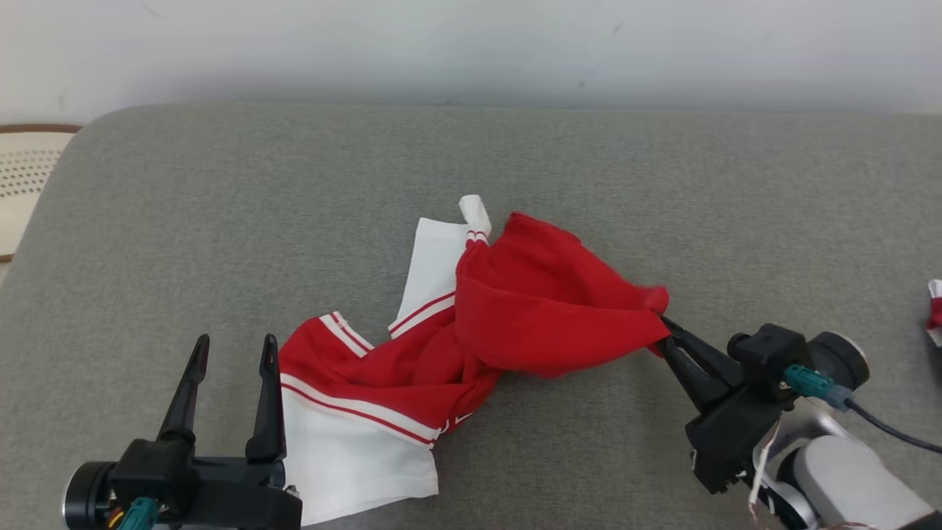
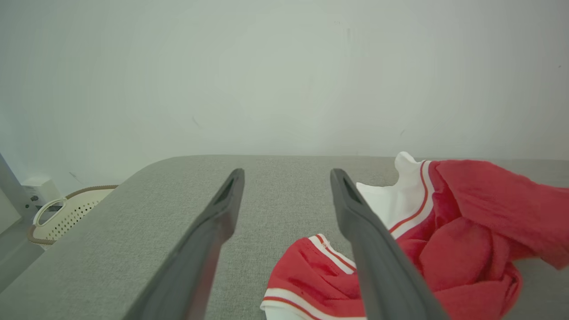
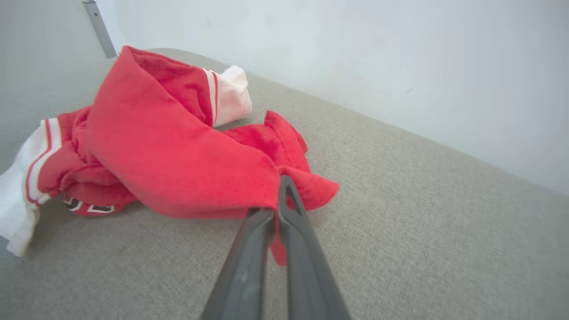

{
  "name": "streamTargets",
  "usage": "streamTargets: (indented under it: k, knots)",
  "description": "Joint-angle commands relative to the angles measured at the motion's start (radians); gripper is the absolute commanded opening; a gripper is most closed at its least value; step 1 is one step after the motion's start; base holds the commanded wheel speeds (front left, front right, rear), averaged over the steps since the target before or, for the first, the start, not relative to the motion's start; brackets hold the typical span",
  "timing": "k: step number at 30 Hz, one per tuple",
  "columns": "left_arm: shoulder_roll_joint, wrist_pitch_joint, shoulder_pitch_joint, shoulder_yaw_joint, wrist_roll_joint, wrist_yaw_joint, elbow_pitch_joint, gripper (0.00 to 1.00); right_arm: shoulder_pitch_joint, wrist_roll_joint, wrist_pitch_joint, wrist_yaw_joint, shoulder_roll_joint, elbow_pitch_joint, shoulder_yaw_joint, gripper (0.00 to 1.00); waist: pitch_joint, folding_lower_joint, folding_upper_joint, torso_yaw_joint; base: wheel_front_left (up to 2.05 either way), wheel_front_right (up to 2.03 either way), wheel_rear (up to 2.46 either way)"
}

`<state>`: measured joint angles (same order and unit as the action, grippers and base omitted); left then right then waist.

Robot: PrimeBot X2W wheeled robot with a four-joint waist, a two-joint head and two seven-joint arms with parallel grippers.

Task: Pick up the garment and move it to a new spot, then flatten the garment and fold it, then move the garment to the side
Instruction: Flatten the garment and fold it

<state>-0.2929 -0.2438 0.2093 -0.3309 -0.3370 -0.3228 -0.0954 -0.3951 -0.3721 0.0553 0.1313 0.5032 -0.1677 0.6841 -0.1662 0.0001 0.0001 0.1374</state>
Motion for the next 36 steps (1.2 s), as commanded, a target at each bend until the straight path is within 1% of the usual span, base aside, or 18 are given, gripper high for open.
streamTargets:
  k: [1,6,7,8,13,18,22,24,26,27,28,30,33,35,36]
  knots:
    - [-0.008,-0.006,-0.013,0.008,-0.004,-0.004,-0.005,1.0,0.027,-0.023,-0.051,-0.001,0.037,0.086,-0.007,0.0,0.003,-0.0001,-0.0001,-0.032,0.0,0.0,0.0]
    - [-0.014,-0.008,-0.023,0.016,-0.006,-0.013,-0.015,1.0,0.08,-0.108,-0.215,-0.001,0.104,0.325,-0.066,0.0,0.006,-0.0001,-0.0001,-0.058,0.0,0.0,0.0]
    - [-0.014,-0.008,-0.023,0.017,-0.005,-0.013,-0.017,1.0,0.09,-0.129,-0.249,-0.001,0.109,0.371,-0.081,0.0,0.006,-0.0001,-0.0001,-0.061,0.0,0.0,0.0]
    - [-0.014,-0.008,-0.023,0.017,-0.005,-0.013,-0.017,1.0,0.09,-0.129,-0.249,-0.001,0.109,0.371,-0.081,0.0,0.006,-0.0001,-0.0001,-0.061,0.0,0.0,0.0]
    - [-0.015,-0.009,-0.017,0.016,-0.004,-0.017,-0.026,1.0,0.084,-0.189,-0.391,-0.001,0.124,0.57,-0.179,0.0,0.001,-0.0001,-0.0001,-0.06,0.0,0.0,0.0]
    - [-0.004,-0.012,0.001,0.007,0.0,-0.014,-0.029,1.0,0.017,-0.207,-0.484,-0.001,0.122,0.695,-0.262,0.0,-0.011,-0.0001,-0.0001,-0.029,0.0,0.0,0.0]
    - [0.007,-0.014,0.012,0.001,0.0,-0.009,-0.025,1.0,-0.065,-0.228,-0.531,-0.001,0.114,0.731,-0.31,0.0,-0.023,-0.0001,-0.0001,-0.001,0.0,0.0,0.0]
    - [0.013,-0.016,0.018,0.0,0.001,-0.006,-0.024,1.0,-0.106,-0.256,-0.548,-0.001,0.103,0.706,-0.316,0.0,-0.032,-0.0001,-0.0001,0.008,0.0,0.0,0.0]
    - [0.02,-0.016,0.023,-0.001,0.003,-0.006,-0.022,1.0,-0.156,-0.247,-0.561,-0.001,0.121,0.643,-0.315,0.0,-0.042,-0.0001,-0.0001,0.017,0.0,0.0,0.0]
    - [0.026,-0.016,0.029,-0.004,0.004,-0.002,-0.021,1.0,-0.179,-0.251,-0.556,-0.001,0.118,0.602,-0.308,0.0,-0.049,-0.0001,-0.0001,0.022,0.0,0.0,0.0]
    - [0.029,-0.017,0.034,-0.005,0.006,0.001,-0.019,1.0,-0.196,-0.267,-0.546,-0.001,0.106,0.553,-0.301,0.0,-0.055,-0.0001,-0.0001,0.026,0.0,0.0,0.0]
    - [0.038,-0.018,0.048,-0.011,0.008,0.006,-0.017,1.0,-0.252,-0.268,-0.528,-0.001,0.107,0.435,-0.286,0.0,-0.074,-0.0001,-0.0001,0.035,0.0,0.0,0.0]
    - [0.056,-0.019,0.077,-0.026,0.016,0.026,-0.01,1.0,-0.333,-0.259,-0.47,-0.001,0.105,0.246,-0.248,0.0,-0.108,-0.0001,-0.0001,0.058,0.0,0.0,0.0]
    - [0.069,-0.02,0.099,-0.037,0.023,0.039,-0.004,1.0,-0.387,-0.28,-0.424,-0.001,0.087,0.123,-0.217,0.0,-0.132,-0.0001,-0.0001,0.075,0.0,0.0,0.0]
    - [0.076,-0.02,0.11,-0.043,0.026,0.044,-0.001,1.0,-0.414,-0.28,-0.403,-0.001,0.089,0.067,-0.202,0.0,-0.145,-0.0001,-0.0001,0.085,0.0,0.0,0.0]
